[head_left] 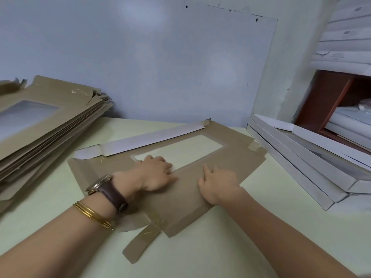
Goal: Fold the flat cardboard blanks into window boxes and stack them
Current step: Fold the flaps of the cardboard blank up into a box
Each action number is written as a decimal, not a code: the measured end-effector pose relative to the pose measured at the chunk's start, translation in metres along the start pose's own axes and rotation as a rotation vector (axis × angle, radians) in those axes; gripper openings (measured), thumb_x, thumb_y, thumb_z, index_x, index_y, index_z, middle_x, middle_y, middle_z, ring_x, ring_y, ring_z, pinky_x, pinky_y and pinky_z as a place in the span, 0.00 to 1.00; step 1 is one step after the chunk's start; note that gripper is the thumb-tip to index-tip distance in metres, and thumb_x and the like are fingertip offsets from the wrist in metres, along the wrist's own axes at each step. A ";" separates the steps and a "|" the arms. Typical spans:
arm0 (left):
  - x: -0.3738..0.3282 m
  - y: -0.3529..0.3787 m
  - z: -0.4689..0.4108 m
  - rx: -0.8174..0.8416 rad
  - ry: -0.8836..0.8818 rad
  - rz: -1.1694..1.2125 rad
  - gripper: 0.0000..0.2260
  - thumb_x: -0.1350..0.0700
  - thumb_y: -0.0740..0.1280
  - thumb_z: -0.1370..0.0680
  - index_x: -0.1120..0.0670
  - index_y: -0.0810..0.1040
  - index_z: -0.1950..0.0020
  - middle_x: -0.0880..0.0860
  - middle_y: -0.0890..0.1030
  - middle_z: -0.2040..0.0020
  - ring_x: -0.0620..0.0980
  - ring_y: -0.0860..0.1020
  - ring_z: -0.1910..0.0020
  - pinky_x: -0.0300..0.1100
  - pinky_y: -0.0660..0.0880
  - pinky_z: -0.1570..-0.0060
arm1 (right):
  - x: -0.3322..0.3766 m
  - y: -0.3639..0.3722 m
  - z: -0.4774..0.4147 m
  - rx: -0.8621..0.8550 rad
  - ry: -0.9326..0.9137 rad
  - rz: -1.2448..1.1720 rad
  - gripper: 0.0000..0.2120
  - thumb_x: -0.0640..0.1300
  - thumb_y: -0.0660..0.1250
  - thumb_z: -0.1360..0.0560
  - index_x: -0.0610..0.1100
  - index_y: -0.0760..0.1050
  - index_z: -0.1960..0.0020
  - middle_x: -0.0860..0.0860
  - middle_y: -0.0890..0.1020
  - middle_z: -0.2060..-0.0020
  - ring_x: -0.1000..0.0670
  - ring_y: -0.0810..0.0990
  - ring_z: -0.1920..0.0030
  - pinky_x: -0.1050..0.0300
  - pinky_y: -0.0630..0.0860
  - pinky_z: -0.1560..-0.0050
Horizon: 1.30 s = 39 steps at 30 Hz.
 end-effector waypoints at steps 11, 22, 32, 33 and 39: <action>-0.040 0.013 0.038 0.088 0.124 -0.113 0.33 0.30 0.63 0.29 0.51 0.68 0.34 0.53 0.71 0.40 0.55 0.67 0.38 0.53 0.68 0.37 | 0.044 -0.023 0.000 0.000 -0.026 0.139 0.21 0.46 0.49 0.19 0.41 0.72 0.33 0.43 0.76 0.38 0.41 0.76 0.39 0.46 0.73 0.39; 0.014 -0.001 0.040 0.007 0.233 -0.078 0.19 0.60 0.61 0.31 0.49 0.76 0.41 0.50 0.78 0.43 0.53 0.76 0.42 0.47 0.75 0.44 | -0.029 -0.055 0.013 0.262 -0.267 -0.369 0.20 0.56 0.56 0.37 0.43 0.73 0.56 0.47 0.79 0.55 0.44 0.75 0.50 0.51 0.69 0.50; 0.026 -0.013 0.039 -0.028 0.193 -0.117 0.15 0.62 0.58 0.30 0.46 0.74 0.48 0.46 0.74 0.58 0.50 0.74 0.56 0.42 0.73 0.60 | -0.072 -0.029 0.016 0.116 -0.287 -0.205 0.14 0.37 0.66 0.34 0.45 0.75 0.48 0.48 0.80 0.56 0.47 0.78 0.56 0.54 0.74 0.60; 0.027 -0.015 0.038 -0.035 0.190 -0.110 0.15 0.62 0.58 0.30 0.47 0.74 0.49 0.46 0.74 0.58 0.49 0.73 0.57 0.42 0.72 0.59 | -0.076 -0.029 0.016 0.100 -0.270 -0.201 0.14 0.37 0.64 0.33 0.48 0.76 0.49 0.49 0.80 0.57 0.48 0.78 0.55 0.55 0.74 0.60; 0.034 -0.025 0.033 -0.063 0.137 -0.102 0.09 0.65 0.57 0.29 0.50 0.68 0.61 0.48 0.73 0.62 0.52 0.72 0.56 0.43 0.69 0.60 | -0.094 -0.031 0.007 0.006 -0.269 -0.186 0.04 0.41 0.63 0.26 0.45 0.73 0.60 0.50 0.77 0.64 0.51 0.74 0.62 0.54 0.71 0.61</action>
Point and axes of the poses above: each hand's wrist, its own z-axis away from the middle knuckle, its own y-axis out of the palm, x = y × z, the point moved 1 cm from there along -z, towards the middle knuckle
